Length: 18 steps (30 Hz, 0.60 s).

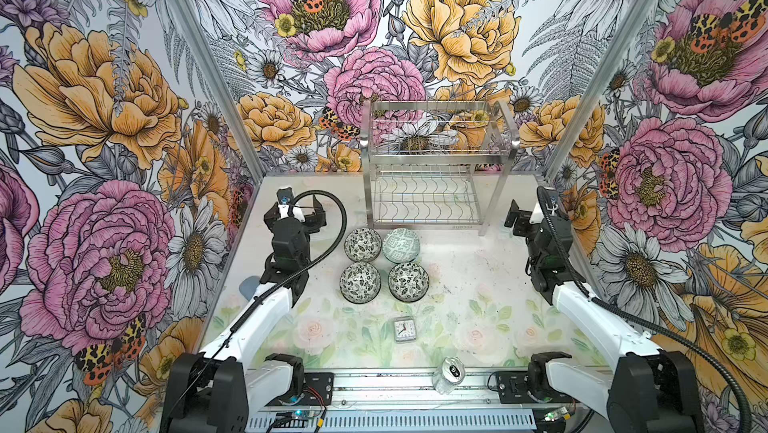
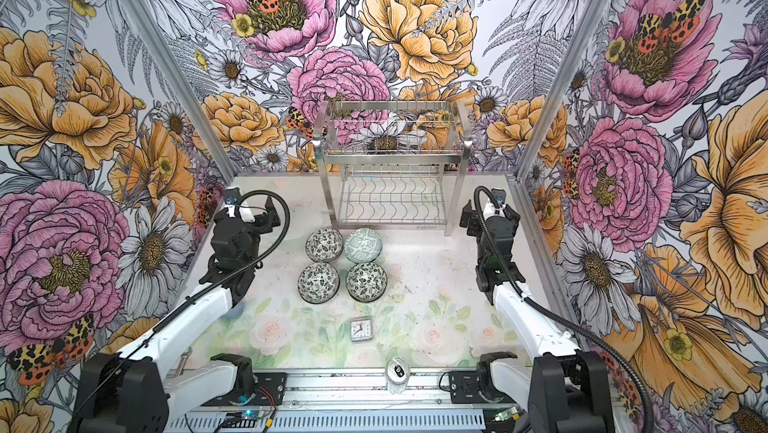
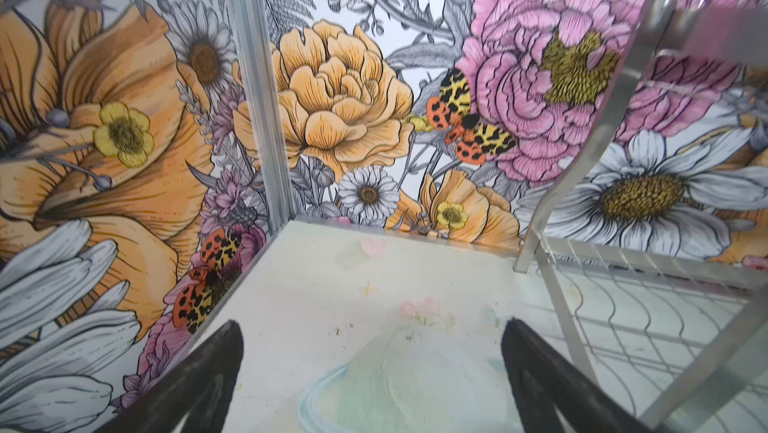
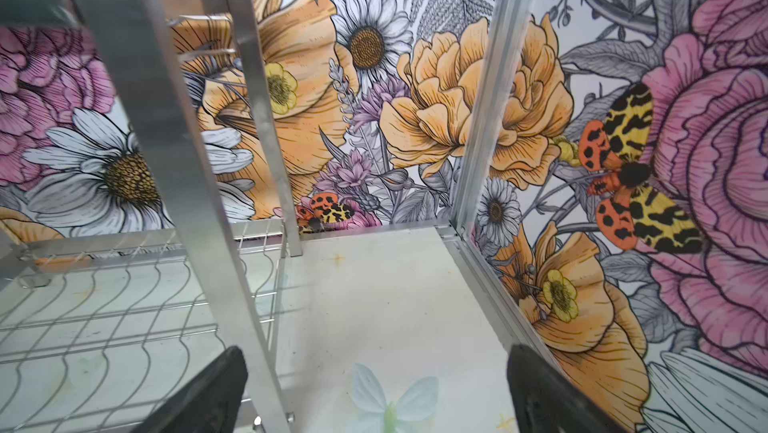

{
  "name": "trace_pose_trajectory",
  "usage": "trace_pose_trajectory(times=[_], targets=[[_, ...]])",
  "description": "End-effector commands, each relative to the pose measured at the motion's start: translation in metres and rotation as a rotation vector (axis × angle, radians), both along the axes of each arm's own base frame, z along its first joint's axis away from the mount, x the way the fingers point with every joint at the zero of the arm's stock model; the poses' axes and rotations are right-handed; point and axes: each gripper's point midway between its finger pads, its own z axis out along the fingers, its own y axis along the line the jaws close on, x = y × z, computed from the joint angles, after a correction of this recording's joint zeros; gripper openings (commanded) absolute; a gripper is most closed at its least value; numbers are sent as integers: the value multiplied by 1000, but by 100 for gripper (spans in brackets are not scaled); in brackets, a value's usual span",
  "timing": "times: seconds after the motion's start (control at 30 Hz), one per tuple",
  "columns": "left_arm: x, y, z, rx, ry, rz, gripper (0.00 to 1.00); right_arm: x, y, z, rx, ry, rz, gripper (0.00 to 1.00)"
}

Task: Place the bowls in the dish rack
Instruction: 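Move the left gripper toward the leaf-pattern bowl while the right gripper moves toward the rack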

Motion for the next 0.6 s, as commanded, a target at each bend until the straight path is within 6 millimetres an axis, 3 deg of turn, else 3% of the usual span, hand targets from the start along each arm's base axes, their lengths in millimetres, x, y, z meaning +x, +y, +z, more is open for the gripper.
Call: trace_pose_trajectory(times=[0.0,0.13,0.2,0.3,0.57], targets=[[-9,-1,-29,6,270,25,99,-5,23,-22,39,174,64,100],[-4,-17,-37,-42,393,-28,99,-2,45,-10,76,271,121,100],[-1,-33,-47,-49,439,-82,99,-3,56,-2,78,287,147,100],[3,-41,-69,-63,516,-97,99,-4,70,5,81,309,183,100],[9,-75,-125,-169,675,-228,99,3,104,-15,87,418,270,99]])
